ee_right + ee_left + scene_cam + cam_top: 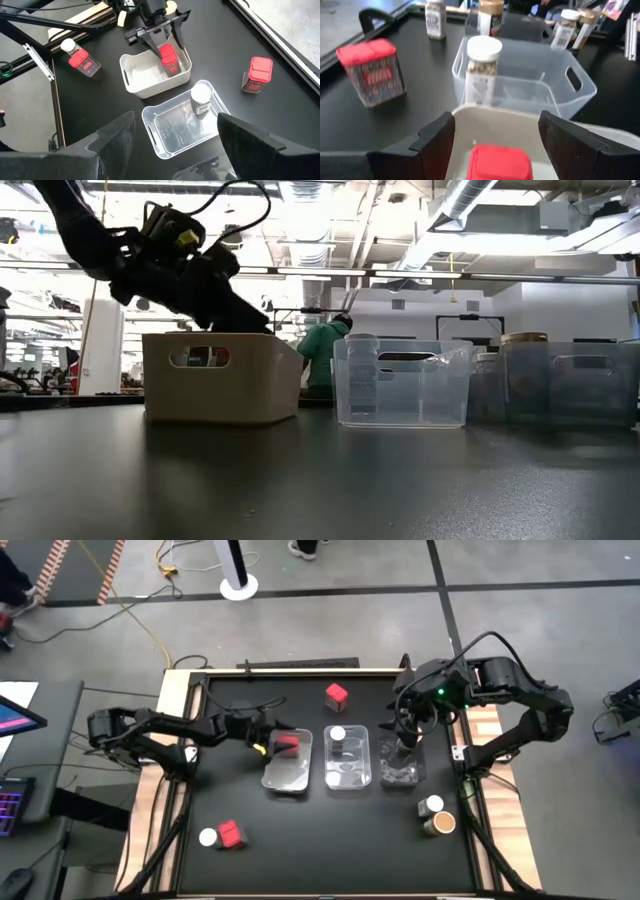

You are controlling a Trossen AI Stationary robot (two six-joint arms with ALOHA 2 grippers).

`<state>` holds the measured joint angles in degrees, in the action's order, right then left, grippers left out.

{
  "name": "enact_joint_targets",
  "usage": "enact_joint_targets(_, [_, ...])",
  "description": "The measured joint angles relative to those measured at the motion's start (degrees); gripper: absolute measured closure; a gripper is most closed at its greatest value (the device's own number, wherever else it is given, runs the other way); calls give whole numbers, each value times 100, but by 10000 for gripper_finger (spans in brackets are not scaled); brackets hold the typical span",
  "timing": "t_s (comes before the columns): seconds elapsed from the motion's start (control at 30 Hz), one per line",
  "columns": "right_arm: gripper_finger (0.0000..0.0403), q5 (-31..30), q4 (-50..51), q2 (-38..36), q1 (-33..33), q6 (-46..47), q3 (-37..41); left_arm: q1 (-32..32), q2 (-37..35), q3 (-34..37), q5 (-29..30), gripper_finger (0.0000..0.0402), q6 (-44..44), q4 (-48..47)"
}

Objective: Sort spices by type
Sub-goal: Put the top right white seasoning bottle into the transparent bin

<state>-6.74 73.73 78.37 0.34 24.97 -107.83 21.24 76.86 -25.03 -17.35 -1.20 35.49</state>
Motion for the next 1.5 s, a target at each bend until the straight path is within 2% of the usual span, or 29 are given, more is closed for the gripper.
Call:
enact_joint_targets(0.23, [92,-1,-2,0,2,2,1,-16,0,-405,-6,126,172,-19])
enact_joint_targets(0.37, [92,-2,2,0,2,2,0,-16,-231,-651,-11,127,123,-444])
enact_joint_targets(0.8, [92,-2,45,49,4,-13,2,-24,-1602,-1998,265,127,-296,-3679])
enact_joint_targets(0.97, [92,-71,134,275,4,-133,2,-39,-1877,-2374,296,127,159,-4437])
enact_joint_targets(1.23, [92,-120,443,621,-84,69,2,-57,-2325,-2479,1132,127,909,-5514])
enact_joint_targets(1.33, [92,-417,705,682,-168,335,2,-57,-2489,-2479,1179,127,945,-5789])
enact_joint_targets(1.5, [92,-1294,1008,669,-210,814,2,-59,-2719,-2479,1181,127,935,-5969])
